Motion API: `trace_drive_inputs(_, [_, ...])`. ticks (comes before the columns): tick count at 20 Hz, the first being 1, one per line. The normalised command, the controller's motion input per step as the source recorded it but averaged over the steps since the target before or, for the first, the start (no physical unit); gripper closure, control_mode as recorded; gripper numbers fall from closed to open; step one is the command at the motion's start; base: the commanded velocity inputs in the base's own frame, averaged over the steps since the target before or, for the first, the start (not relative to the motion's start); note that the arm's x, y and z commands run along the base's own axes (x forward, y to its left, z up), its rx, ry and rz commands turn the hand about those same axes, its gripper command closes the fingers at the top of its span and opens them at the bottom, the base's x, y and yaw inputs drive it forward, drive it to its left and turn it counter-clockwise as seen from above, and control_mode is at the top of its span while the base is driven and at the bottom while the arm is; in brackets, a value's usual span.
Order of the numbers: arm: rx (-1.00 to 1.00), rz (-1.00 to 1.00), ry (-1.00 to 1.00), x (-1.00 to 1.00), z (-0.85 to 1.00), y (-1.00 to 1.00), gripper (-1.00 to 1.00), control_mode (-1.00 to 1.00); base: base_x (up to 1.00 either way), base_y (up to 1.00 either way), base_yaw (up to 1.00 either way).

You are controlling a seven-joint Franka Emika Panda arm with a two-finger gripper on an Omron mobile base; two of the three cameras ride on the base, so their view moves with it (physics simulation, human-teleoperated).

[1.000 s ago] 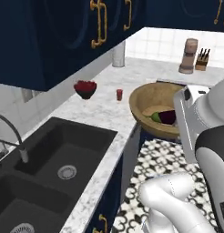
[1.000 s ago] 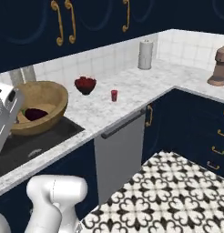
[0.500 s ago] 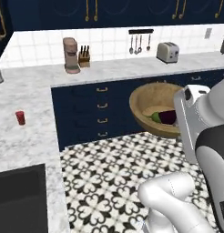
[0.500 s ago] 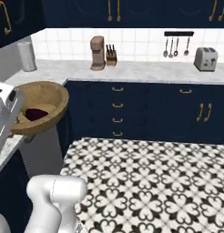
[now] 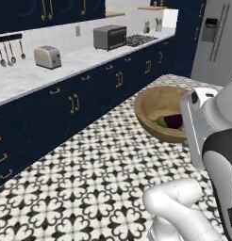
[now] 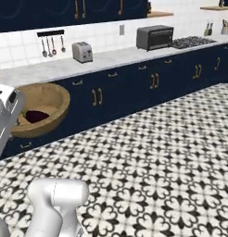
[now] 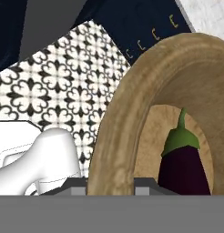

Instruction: Pick the eggplant from the sink and place it in the bowl. Then pick the bowl and place it in the microwave. Then close the microwave door and press the start button.

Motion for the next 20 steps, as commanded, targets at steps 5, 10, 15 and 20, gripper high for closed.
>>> trace_drive_inputs(5, [0.0, 0.0, 0.0, 0.0, 0.0, 0.0, 1.0, 1.0, 0.0, -0.11, -0.97])
trace_drive_inputs(10, [0.0, 0.0, 0.0, 0.0, 0.0, 0.0, 1.0, 1.0, 0.31, 0.0, -0.85])
trace_drive_inputs(15, [0.0, 0.0, 0.0, 0.0, 0.0, 0.0, 1.0, 1.0, 0.95, 0.18, -0.34])
trace_drive_inputs(20, [0.0, 0.0, 0.0, 0.0, 0.0, 0.0, 1.0, 1.0, 1.0, 0.1, -0.05])
